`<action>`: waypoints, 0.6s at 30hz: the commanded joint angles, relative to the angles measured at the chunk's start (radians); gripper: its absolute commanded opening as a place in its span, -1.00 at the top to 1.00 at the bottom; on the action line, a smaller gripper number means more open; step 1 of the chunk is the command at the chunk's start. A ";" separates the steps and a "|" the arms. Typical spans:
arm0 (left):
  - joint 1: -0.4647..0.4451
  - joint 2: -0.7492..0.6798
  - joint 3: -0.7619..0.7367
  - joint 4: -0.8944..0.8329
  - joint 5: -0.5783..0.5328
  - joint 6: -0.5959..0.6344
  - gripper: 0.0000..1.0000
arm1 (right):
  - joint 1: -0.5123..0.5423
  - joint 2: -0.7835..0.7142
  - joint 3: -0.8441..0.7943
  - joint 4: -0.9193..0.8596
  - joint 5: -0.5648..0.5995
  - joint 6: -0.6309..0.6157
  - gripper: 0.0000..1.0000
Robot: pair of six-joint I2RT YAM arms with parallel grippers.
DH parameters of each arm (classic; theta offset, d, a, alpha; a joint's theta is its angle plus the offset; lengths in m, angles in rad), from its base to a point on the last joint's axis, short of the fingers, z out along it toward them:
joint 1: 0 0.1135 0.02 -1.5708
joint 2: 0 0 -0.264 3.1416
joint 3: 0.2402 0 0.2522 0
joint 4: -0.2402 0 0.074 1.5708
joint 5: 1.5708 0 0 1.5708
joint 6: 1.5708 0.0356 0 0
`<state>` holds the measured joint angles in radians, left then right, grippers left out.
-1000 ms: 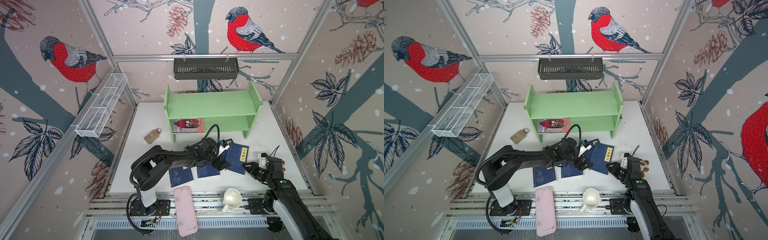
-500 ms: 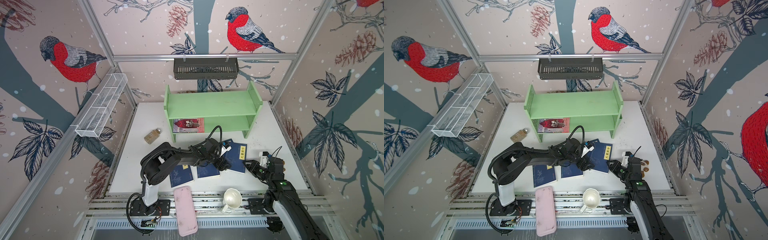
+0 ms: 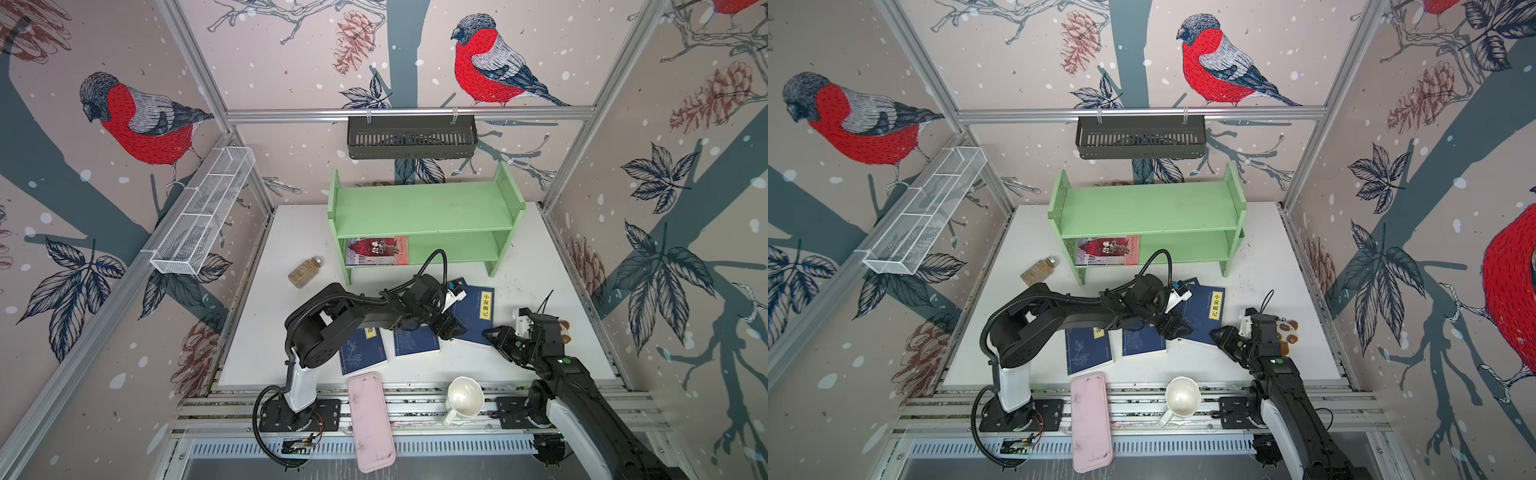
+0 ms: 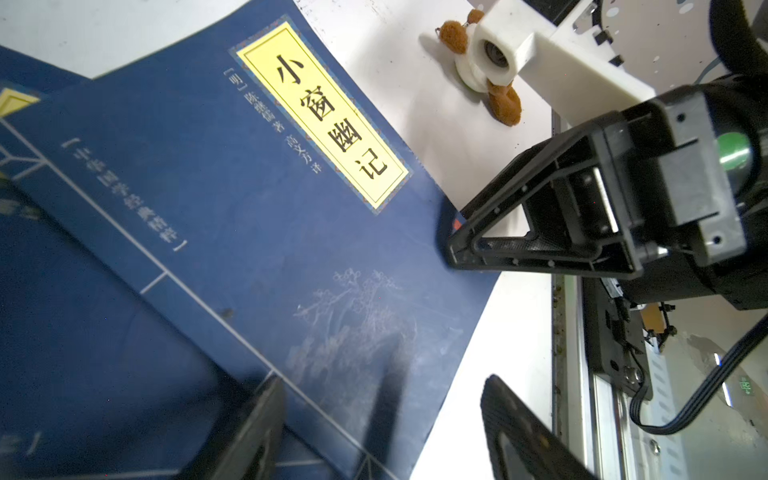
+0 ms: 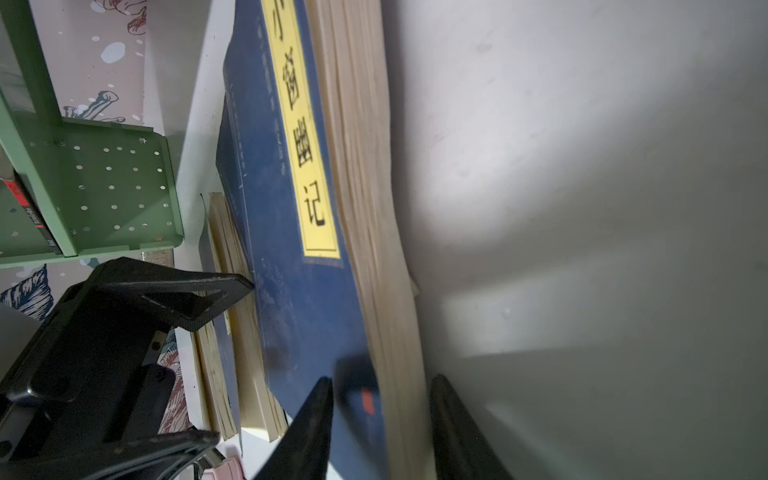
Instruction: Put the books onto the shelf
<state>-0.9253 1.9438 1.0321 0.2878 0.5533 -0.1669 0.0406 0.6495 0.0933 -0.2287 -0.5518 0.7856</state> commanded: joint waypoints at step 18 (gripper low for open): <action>-0.007 0.048 0.049 0.017 0.093 -0.029 -0.47 | 0.008 -0.043 -0.041 -0.020 -0.067 0.067 0.33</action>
<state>-0.9302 1.9907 1.0733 0.3077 0.6323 -0.1871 0.0463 0.6010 0.0601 -0.1242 -0.6033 0.8597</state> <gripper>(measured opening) 0.741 0.332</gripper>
